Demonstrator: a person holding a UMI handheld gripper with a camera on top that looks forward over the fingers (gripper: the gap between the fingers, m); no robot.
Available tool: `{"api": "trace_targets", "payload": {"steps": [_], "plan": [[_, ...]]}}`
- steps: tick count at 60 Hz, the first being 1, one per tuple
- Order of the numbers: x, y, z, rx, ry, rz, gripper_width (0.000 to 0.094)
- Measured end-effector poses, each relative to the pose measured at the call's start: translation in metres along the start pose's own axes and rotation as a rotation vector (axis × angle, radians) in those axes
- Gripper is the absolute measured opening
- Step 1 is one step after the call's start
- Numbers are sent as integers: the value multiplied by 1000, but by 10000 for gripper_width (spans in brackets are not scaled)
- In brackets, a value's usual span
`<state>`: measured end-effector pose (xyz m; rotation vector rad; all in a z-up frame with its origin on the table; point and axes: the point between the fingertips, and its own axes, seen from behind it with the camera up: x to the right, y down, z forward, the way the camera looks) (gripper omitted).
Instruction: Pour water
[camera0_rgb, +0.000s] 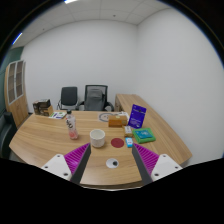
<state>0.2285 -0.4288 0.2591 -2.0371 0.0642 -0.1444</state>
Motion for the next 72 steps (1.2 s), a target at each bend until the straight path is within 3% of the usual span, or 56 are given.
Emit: {"api": "trace_targets", "payload": {"steps": [15,31,57,66,72], "plan": [[-37,18,28,-52,-35,-14,857],[-145,49,84,-87,-123,-4,861],[-259,7,284,84,-108,40,860],[-270,7,339,94,-101,54,806],[-265,12,366,97,-76,65,687]]}}
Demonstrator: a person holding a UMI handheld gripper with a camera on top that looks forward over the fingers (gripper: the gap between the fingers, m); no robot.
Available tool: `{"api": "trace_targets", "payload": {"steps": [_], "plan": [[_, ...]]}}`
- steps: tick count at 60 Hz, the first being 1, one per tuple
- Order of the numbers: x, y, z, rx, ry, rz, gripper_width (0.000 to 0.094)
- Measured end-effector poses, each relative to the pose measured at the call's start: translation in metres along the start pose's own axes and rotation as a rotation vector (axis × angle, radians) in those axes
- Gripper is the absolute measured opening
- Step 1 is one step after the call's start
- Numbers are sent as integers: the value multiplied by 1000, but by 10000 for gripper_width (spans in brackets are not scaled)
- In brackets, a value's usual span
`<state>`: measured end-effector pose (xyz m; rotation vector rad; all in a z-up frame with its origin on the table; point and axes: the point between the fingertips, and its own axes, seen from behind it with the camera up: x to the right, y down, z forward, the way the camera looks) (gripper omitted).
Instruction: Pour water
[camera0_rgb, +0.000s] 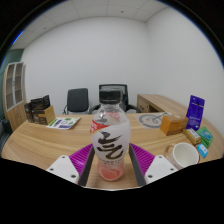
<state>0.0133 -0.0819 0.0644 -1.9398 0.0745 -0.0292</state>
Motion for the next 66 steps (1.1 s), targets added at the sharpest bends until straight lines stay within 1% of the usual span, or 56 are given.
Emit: {"api": "trace_targets", "payload": {"steps": [4,7,13,17,23,28,36,45,55,61,66], "plan": [[-2,-4,6,26,-8,1,516],[-3,-5,6,42,-7,-1,484],[-4,-4,8,47,-13,6,363],[-4,-3,7,40,-13,16,302],[-3,-11,-2,35,-22,25,299],[-8,-30,-18,56,-47,73,298],[-20,-81,-58,82,-166,355,297],[-14,-128,-95,93,-353,823,296],[6,-134,-97,47,-522,1353,294],[19,-121,-94,-6,-581,1623,295],[25,-110,-88,-28,-614,1800,295]]}}
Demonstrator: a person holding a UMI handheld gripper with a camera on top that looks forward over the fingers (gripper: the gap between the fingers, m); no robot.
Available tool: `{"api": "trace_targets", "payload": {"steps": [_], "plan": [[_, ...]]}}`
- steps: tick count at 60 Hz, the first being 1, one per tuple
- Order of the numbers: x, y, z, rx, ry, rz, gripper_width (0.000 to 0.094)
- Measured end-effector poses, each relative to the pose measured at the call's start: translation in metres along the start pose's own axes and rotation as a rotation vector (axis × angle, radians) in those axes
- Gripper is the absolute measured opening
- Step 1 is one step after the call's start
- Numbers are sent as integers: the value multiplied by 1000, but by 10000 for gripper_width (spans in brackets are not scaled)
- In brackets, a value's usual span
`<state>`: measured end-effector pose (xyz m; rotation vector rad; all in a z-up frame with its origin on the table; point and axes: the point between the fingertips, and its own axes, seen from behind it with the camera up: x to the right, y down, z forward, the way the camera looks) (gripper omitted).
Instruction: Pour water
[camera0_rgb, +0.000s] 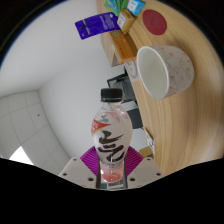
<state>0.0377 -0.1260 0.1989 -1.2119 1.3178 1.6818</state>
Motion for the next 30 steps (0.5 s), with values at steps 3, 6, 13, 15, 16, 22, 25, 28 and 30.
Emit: {"api": "trace_targets", "payload": {"steps": [3,6,13,15,16,22,25,28,30], "plan": [[3,-5,-4,4,-8,79,295],[10,-8,-3,-2,-15,132,294],[14,-13,-6,-4,-16,182,294],[12,-11,-9,-11,-14,181,297],[12,-12,-6,-13,-11,175,295],[6,-9,-7,-36,13,135,296],[1,-8,-5,-53,40,53,295],[-8,-5,-12,-70,80,-68,295],[-15,-5,-13,-82,102,-161,296]]}}
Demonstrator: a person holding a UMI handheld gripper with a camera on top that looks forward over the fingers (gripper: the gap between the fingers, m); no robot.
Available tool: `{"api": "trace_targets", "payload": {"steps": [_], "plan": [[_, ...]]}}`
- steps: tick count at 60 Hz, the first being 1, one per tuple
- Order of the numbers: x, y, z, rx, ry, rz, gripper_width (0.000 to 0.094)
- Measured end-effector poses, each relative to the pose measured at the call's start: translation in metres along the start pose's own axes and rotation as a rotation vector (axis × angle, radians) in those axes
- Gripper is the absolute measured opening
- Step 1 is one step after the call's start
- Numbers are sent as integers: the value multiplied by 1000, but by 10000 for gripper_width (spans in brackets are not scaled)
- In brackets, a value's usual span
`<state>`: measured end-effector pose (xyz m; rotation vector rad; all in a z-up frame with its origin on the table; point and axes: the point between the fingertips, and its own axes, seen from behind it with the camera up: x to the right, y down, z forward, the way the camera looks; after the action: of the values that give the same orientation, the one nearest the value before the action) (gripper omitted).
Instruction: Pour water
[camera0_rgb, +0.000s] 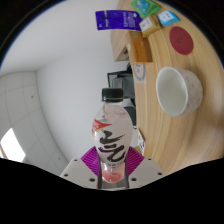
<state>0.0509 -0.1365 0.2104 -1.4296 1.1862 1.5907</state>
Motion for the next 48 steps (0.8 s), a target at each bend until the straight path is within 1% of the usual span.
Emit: {"api": "trace_targets", "payload": {"steps": [7,12,17,20,21,27,30,32,39,44,48], "plan": [[-33,-23,-14,16,59,-386,297],[-67,-58,-31,62,98,-677,296],[-83,-93,-44,115,152,-962,296],[-80,-112,-48,146,210,-1143,298],[-88,-123,-56,156,213,-1174,297],[-66,-172,-65,190,334,-1430,297],[-48,-183,-72,192,385,-1528,296],[-35,-203,-70,173,420,-1554,296],[15,-236,-76,135,508,-1626,295],[46,-255,-77,102,546,-1634,296],[65,-261,-80,98,558,-1626,296]]}}
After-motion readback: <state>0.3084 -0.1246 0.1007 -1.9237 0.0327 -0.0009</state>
